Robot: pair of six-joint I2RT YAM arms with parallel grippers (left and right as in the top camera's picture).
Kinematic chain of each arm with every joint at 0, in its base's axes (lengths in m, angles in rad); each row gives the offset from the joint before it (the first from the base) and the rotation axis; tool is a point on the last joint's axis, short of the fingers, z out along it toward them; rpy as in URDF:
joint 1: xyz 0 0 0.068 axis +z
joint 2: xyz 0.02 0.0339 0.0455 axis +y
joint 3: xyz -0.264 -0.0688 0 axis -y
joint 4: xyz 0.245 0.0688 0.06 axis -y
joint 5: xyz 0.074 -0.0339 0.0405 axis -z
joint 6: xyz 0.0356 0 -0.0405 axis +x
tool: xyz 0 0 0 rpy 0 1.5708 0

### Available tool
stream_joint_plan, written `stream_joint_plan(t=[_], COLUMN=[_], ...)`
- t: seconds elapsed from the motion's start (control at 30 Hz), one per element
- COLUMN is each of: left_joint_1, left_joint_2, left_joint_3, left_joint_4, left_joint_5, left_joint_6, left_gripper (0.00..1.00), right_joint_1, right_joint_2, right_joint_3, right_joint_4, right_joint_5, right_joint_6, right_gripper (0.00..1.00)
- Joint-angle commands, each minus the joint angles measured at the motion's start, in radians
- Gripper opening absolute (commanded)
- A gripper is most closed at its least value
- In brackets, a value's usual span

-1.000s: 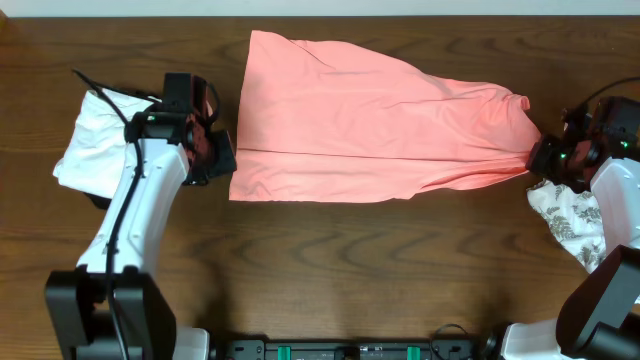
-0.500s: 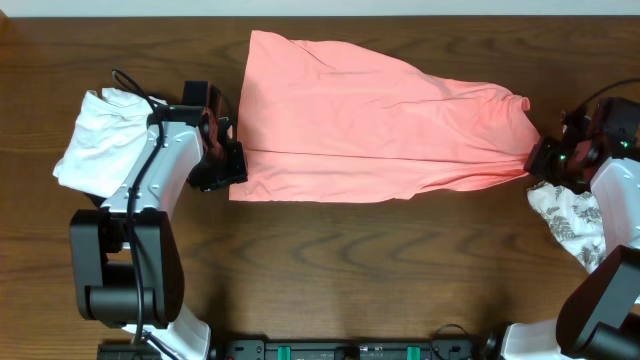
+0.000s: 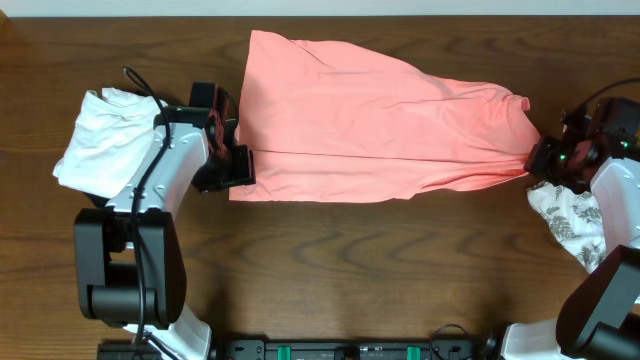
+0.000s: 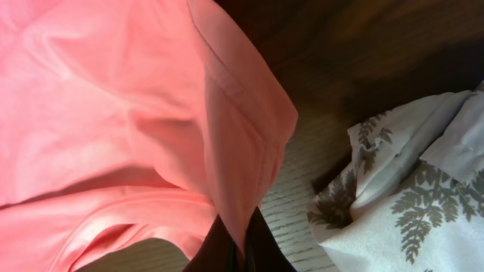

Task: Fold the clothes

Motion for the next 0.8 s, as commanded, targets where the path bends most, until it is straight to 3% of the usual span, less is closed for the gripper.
stream_joint_plan(t=[0.0, 0.23, 0.4, 0.47, 0.53, 0.6, 0.63, 0.77], left_joint_1=[0.002, 0.002, 0.002, 0.002, 0.002, 0.002, 0.002, 0.002], left_joint_2=[0.003, 0.066, 0.126, 0.141, 0.142, 0.137, 0.135, 0.125], left_joint_3=[-0.049, -0.079, -0.079, -0.079, -0.079, -0.079, -0.079, -0.078], left_joint_4=[0.024, 0.055, 0.088, 0.075, 0.053, 0.040, 0.036, 0.015], left_joint_5=[-0.069, -0.029, 0.131, 0.138, 0.137, 0.137, 0.136, 0.137], left_joint_6=[-0.006, -0.005, 0.002, 0.002, 0.003, 0.003, 0.003, 0.002], left_gripper=[0.65, 0.66, 0.65, 0.58, 0.34, 0.19, 0.06, 0.06], right_joint_1=[-0.008, -0.008, -0.008, -0.008, -0.008, -0.008, -0.008, -0.008], right_joint_2=[-0.010, -0.010, -0.010, -0.010, -0.010, -0.010, -0.010, -0.010], right_joint_3=[0.016, 0.016, 0.016, 0.016, 0.016, 0.016, 0.016, 0.016], right_joint_4=[0.002, -0.002, -0.005, -0.009, -0.009, -0.009, -0.008, -0.009], right_joint_5=[0.000, -0.001, 0.000, -0.001, -0.001, 0.000, 0.000, 0.000], right_joint_6=[-0.019, -0.018, -0.018, -0.018, -0.018, -0.018, -0.018, -0.018], right_gripper=[0.01, 0.01, 0.01, 0.01, 0.01, 0.01, 0.01, 0.01])
